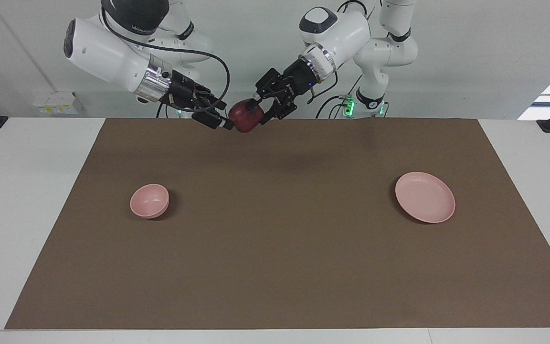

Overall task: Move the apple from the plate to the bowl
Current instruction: 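Carry the apple toward the right gripper and close the right gripper on it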

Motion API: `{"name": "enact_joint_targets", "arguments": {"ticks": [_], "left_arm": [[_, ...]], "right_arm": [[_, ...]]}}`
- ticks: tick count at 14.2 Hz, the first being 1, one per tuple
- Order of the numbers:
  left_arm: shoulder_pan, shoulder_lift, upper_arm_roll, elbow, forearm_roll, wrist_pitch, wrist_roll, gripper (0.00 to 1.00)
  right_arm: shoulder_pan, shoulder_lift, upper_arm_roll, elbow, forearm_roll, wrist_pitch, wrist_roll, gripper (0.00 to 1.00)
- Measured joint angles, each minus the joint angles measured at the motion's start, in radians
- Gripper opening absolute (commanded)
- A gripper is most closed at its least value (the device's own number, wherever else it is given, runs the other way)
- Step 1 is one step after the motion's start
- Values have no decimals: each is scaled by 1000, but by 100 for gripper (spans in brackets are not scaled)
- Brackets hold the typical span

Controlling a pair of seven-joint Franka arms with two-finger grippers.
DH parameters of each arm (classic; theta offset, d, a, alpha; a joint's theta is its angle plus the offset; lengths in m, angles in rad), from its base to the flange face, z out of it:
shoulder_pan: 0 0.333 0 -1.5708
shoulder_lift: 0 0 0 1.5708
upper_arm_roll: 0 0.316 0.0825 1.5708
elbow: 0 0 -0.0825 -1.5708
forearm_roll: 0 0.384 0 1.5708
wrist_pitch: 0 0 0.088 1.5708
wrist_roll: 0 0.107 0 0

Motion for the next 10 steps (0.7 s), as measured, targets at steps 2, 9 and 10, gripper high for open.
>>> {"name": "enact_joint_targets", "arguments": {"ticks": [2, 9, 10], "left_arm": [[0, -5, -2, 0, 0, 1, -4, 0], [0, -7, -5, 0, 0, 1, -9, 0], [0, -7, -5, 0, 0, 1, -9, 0]], "right_arm": [[14, 2, 1, 0, 0, 7, 0, 100], [44, 3, 3, 0, 1, 8, 0, 100], [46, 3, 3, 0, 1, 8, 0, 100]]}}
